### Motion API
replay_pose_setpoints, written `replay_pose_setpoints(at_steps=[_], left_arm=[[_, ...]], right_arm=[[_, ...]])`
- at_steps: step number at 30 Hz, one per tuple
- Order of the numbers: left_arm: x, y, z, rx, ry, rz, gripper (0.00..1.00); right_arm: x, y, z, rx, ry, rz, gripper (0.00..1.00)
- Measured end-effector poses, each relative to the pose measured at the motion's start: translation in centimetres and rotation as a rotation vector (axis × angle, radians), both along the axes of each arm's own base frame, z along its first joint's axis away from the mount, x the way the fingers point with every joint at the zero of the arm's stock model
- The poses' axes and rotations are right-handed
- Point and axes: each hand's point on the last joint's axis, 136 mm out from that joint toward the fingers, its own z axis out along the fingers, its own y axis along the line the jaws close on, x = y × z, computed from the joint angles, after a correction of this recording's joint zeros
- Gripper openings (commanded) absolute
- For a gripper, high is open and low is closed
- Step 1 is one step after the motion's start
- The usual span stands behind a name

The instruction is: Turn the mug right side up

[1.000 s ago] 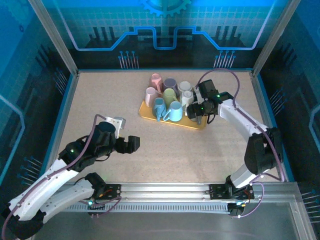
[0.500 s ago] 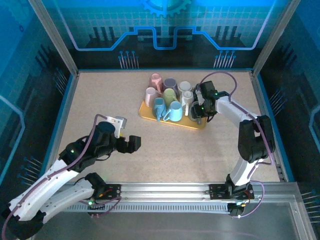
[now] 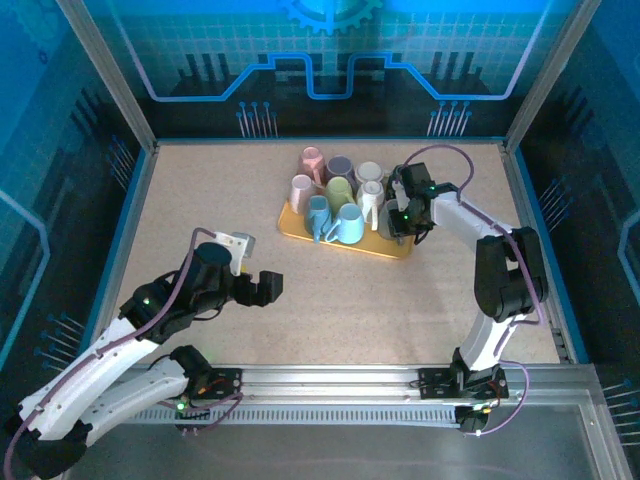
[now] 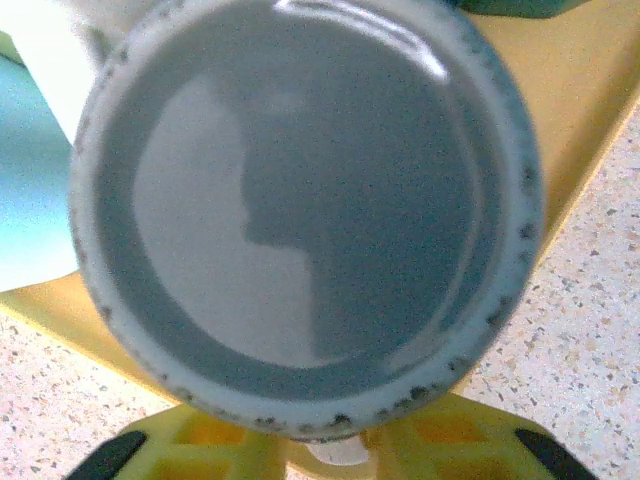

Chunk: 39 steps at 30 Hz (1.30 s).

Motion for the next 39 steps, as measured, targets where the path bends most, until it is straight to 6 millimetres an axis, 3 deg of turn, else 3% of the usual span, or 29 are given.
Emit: replay_pose_setpoints(at_steps=[9, 16, 20, 27, 33, 39], left_arm=[[0.1, 0.1, 0.0, 0.001, 0.000, 0.006, 0.99], [0.2, 0.1, -0.1, 0.005, 0.002, 0.009, 0.99], [0.2, 0.2, -0.2, 0.007, 0.005, 0.010, 0.99], [0.2, 0.1, -0.3, 0.007, 0.009, 0.009, 0.99], [-0.1, -0.7, -0.1, -0.019, 0.037, -0.024, 0.99], [0.3, -3.0, 3.4, -0.123, 0.037, -0.084, 0.99]], right_arm=[[0.6, -0.1, -0.1, 0.011, -0.029, -0.016, 0.01], [-0.7, -0.5, 0.4, 0.030, -0.049, -0.041, 0.00], [-1.3, -1.0, 1.8, 0.053, -0.079, -0.069, 0.00], [-3.1, -1.3, 5.7, 0.114, -0.182, -0.099, 0.00], [-5.4, -0.6, 11.5, 0.249, -0.334, -0.106, 0.00], [-7.3, 1.0, 17.5, 0.440, -0.472, -0.084, 0.00]])
